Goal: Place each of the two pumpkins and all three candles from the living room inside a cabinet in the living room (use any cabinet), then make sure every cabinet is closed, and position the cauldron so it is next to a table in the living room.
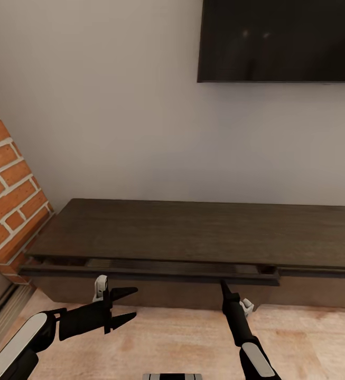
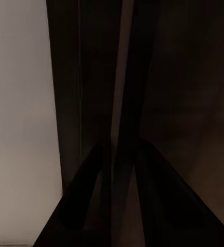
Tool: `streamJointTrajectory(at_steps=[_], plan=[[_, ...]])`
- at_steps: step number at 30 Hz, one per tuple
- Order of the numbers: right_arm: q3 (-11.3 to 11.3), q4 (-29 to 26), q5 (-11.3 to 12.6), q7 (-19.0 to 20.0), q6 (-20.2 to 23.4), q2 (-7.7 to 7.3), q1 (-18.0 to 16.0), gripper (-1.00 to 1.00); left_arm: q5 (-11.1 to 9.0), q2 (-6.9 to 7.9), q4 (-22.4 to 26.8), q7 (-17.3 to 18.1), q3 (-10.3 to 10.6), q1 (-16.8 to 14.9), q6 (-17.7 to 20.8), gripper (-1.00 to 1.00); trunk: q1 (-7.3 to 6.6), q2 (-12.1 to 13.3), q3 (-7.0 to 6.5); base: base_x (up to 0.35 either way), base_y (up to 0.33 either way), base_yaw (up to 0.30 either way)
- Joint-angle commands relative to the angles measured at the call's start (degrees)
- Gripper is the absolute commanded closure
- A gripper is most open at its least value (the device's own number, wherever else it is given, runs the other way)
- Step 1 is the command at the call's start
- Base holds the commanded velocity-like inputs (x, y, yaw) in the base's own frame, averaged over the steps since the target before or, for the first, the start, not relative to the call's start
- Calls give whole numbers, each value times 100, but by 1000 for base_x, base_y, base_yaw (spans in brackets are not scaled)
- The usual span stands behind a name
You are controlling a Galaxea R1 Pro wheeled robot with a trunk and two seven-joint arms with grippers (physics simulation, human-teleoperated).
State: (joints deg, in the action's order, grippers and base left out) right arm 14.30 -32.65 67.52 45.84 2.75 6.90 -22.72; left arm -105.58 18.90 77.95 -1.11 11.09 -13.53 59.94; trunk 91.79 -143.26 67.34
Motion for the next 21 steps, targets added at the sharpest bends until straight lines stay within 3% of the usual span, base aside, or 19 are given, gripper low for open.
streamJointTrajectory(at_steps=[1,21], plan=[[21,-5,69,66,46,3,-4,100,-24,4,1,-12,7,-2,6,-100,-4,-2,4,-220,0,0],[21,-5,69,66,42,4,-4,100,-24,2,1,-11,8,-4,6,-100,-4,-2,4,-170,0,0]])
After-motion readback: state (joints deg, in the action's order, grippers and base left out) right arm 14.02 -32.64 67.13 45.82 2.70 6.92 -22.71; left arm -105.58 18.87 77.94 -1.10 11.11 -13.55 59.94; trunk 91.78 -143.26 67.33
